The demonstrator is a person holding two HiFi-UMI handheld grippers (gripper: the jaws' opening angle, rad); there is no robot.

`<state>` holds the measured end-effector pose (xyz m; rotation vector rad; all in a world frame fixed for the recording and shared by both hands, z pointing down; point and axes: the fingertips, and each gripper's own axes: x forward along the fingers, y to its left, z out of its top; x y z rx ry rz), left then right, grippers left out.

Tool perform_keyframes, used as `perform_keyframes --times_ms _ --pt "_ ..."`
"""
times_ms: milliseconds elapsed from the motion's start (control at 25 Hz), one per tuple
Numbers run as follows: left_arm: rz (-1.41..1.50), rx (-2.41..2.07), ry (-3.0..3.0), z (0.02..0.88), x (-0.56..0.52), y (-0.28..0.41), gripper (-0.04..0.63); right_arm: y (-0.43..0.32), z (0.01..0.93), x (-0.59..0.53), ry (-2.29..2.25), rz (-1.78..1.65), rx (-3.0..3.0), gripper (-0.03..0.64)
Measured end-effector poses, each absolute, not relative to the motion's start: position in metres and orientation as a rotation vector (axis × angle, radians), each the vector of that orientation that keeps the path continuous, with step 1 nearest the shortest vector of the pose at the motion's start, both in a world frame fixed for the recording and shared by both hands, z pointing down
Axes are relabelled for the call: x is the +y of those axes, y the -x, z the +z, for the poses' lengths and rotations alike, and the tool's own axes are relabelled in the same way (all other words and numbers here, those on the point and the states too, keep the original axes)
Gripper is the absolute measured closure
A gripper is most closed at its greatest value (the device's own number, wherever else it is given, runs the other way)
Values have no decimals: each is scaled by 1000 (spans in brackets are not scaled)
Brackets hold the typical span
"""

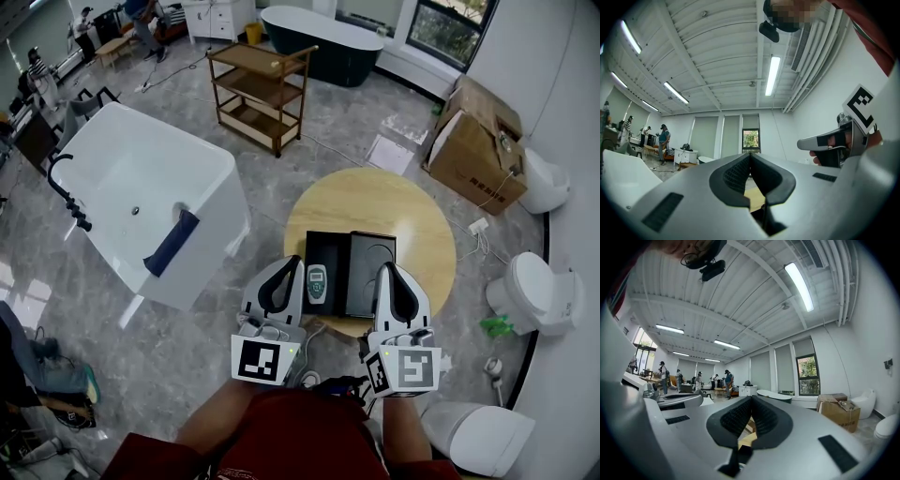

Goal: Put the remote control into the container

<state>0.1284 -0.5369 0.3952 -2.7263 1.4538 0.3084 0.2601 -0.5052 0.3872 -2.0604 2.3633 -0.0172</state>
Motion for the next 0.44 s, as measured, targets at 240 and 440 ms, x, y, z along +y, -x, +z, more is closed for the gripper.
perform_keyframes --times_ms 240,440 --pt "309 1459 2719 397 -538 -127 580 -262 394 -508 2066 -46 2363 595" --pt "304 1471 2720 396 -541 -121 580 -257 391 -512 2061 -36 2371 595"
